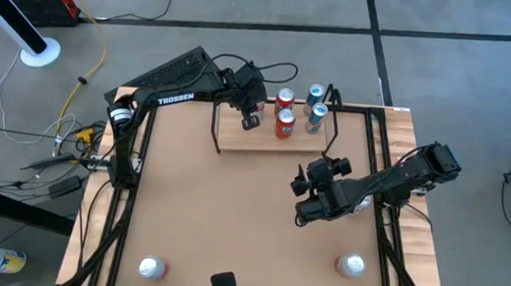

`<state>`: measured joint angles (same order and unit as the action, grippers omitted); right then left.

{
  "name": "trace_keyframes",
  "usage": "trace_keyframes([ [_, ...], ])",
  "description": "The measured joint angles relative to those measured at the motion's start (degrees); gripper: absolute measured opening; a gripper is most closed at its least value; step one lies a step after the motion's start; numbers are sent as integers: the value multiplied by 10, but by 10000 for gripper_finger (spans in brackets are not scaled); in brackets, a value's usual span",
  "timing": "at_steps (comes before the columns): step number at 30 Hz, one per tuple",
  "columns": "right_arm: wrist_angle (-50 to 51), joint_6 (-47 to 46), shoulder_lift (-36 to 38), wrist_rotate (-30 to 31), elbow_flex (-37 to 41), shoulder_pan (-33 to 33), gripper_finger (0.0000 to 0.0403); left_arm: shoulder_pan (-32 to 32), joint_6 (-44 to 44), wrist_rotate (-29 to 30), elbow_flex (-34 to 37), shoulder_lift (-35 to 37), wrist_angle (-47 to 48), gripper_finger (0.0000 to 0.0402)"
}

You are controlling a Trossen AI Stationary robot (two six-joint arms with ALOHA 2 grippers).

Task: Place canned beverage on shelf
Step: Put the left silver soda can on the shelf, then put the silver soda can on the shelf aligned with the other silver soda can on the shelf

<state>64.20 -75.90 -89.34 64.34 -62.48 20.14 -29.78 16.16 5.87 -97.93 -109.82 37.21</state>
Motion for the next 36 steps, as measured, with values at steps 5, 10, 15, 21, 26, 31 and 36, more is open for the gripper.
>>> trace_keyframes([
  [5, 0, 0, 0, 0, 0, 0, 395, 0, -1, 0, 0, 0, -6, 0],
  [10, 0, 0, 0, 0, 0, 0, 395, -1, -1, 0, 0, 0, -9, 0],
  [15, 0, 0, 0, 0, 0, 0, 395, -1, 1, -9, -1, 2, -7, 0],
  [21, -3, -1, 0, 0, 0, 0, 395, 11, 8, -37, -14, 63, 58, 0],
  [26, -16, -1, 0, -6, 0, 1, 395, 26, 8, -55, 45, 164, 105, 0],
  [31, -40, -2, 0, -34, 0, 11, 395, 41, -3, -56, 235, 345, 16, 0],
  [36, -71, 12, 0, -72, -2, 27, 395, 62, -30, -87, 436, 558, -132, 0],
])
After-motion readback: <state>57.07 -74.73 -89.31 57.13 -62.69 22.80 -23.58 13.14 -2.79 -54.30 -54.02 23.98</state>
